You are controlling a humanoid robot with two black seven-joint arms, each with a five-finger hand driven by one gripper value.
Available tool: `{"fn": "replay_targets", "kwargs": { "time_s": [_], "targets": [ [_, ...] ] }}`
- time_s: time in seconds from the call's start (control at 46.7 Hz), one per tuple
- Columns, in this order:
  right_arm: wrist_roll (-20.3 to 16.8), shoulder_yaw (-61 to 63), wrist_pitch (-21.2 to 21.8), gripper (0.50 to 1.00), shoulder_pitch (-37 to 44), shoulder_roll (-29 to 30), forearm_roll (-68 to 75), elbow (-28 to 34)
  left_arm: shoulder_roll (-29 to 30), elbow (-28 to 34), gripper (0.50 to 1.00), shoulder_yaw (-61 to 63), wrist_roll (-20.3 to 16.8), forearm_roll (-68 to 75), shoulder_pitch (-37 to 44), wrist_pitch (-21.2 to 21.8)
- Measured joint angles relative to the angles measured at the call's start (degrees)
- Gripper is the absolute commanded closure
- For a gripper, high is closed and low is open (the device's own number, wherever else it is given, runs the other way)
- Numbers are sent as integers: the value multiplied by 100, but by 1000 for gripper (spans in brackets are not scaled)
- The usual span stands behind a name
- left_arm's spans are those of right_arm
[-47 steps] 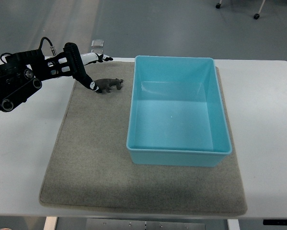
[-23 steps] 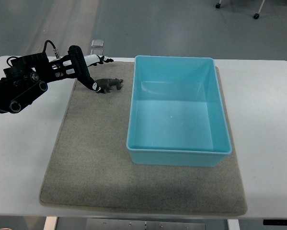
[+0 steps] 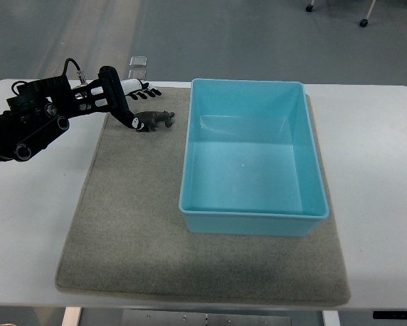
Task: Place brown hippo in blue box with left hand
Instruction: 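Close the left hand fingers around the brown hippo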
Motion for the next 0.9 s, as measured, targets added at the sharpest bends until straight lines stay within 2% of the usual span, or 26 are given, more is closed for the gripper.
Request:
{"fn": "replay_targets", "kwargs": {
  "time_s": [0.107,0.342,0.492,0.599,0.642,0.728,0.899],
  "targets": [
    [0,0,0,564,-1,0,0,0,-28,0,739,8,102,5,0,3],
    [0,0,0,564,0,0,0,0,-36,-3,765,9,157,6,0,3],
    [0,0,0,564,-2,0,0,0,-38,-6,802,79,162,7,0,3],
    [0,0,0,564,-1,0,0,0,-43,-2,853,107,170,6,0,3],
    [0,0,0,564,0,0,0,0,-43,-1,887,129,170,6,0,3],
    [0,0,-2,564,0,0,0,0,-42,0,990,171,170,1,0,2],
    [0,0,-2,564,-2,0,0,0,-29,-16,1000,193,170,-2,0,-21]
  ]
}}
